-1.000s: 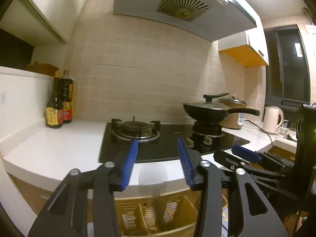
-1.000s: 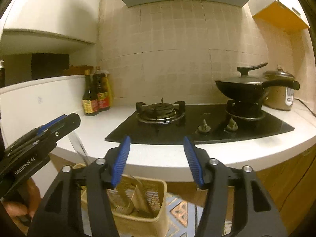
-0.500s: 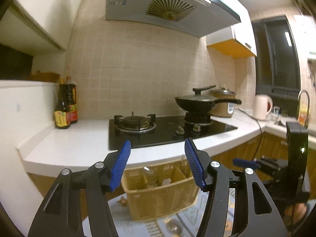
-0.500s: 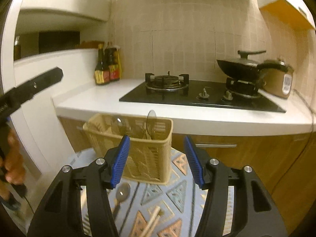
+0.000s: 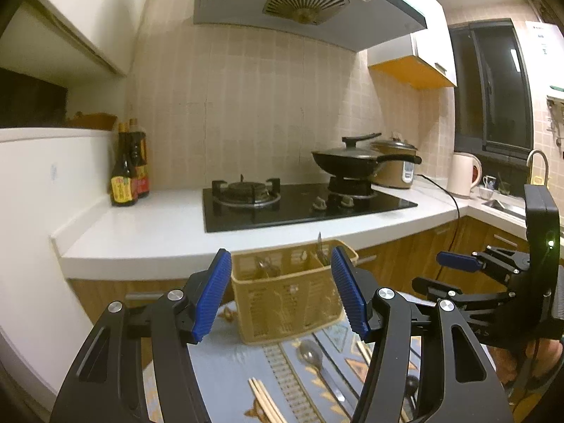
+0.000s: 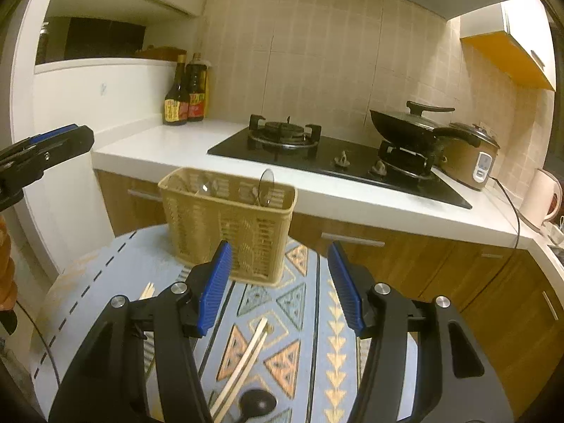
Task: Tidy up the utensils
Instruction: 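Lower the left tool toward a clear spoon while the right tool approaches the black ladle, then close the right tool on the black ladle handle while the left tool grasps a clear spoon, then lift the right tool's black ladle over the basket while the left tool carries its spoon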
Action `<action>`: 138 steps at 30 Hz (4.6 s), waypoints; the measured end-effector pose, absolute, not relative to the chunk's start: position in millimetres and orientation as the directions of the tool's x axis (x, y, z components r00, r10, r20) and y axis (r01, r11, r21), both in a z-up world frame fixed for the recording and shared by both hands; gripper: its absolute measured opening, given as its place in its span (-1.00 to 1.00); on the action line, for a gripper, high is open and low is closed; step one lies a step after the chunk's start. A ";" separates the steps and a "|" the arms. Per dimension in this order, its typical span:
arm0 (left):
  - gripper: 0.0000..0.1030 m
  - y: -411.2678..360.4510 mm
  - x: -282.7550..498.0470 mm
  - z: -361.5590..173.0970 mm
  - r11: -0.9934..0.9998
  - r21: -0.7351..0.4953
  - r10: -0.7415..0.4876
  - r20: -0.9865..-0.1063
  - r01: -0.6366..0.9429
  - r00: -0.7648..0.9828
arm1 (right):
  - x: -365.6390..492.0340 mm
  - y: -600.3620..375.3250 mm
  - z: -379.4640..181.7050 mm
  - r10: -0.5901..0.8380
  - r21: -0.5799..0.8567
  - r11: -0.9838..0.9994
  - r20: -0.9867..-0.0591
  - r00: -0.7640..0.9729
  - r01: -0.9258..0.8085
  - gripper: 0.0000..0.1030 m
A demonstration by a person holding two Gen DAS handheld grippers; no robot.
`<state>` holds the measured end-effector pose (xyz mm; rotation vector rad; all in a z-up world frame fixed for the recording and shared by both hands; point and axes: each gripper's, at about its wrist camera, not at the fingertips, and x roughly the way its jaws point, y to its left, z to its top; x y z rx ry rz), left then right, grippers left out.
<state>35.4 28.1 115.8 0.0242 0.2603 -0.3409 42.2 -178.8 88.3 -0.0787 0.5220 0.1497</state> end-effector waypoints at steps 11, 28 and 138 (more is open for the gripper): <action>0.11 17.3 38.8 79.8 0.924 -0.091 -0.374 -0.413 0.371 0.830 | 17.6 -189.9 57.6 0.108 -0.012 0.989 -0.612 0.784 -0.145 0.03; 0.11 -40.9 158.2 -31.0 0.924 -0.229 -0.354 -0.811 0.305 0.465 | 41.2 -241.3 -47.2 0.466 0.485 0.874 -0.811 0.355 -0.038 0.03; -0.41 17.5 119.4 193.4 0.925 -0.140 -0.373 -0.166 0.352 0.913 | 118.2 -194.8 162.4 0.257 0.211 0.950 -0.110 0.960 -0.230 -0.34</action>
